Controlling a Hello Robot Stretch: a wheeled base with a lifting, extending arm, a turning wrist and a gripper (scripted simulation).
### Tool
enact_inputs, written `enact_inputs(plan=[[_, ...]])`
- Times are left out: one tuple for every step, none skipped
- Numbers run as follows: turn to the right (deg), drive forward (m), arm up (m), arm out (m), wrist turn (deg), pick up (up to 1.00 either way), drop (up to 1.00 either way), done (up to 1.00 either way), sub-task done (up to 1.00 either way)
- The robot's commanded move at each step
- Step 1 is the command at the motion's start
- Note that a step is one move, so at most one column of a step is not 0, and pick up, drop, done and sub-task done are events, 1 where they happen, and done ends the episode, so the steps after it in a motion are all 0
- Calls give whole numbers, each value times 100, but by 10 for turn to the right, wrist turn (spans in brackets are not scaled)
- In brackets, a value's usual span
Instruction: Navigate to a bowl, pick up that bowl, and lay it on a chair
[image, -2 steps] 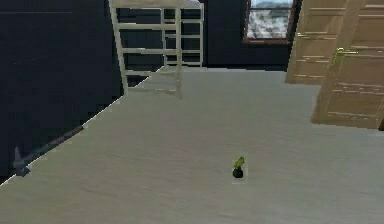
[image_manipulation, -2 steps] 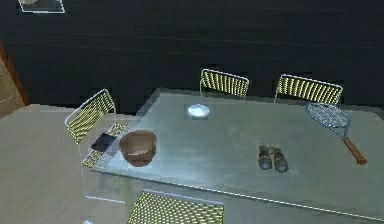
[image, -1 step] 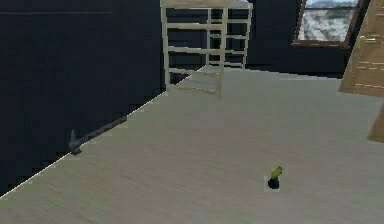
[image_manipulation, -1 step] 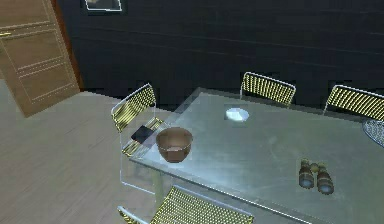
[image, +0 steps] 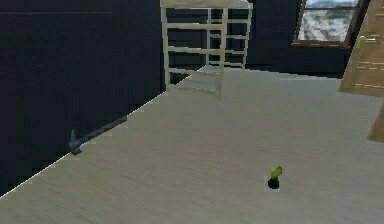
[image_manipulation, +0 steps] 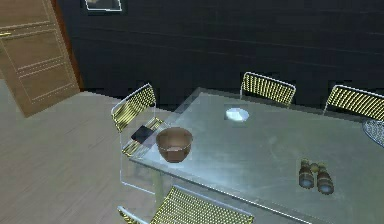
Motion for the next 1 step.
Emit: enact_inputs(plan=[[0,0,32,0,0,0,0,0,0]])
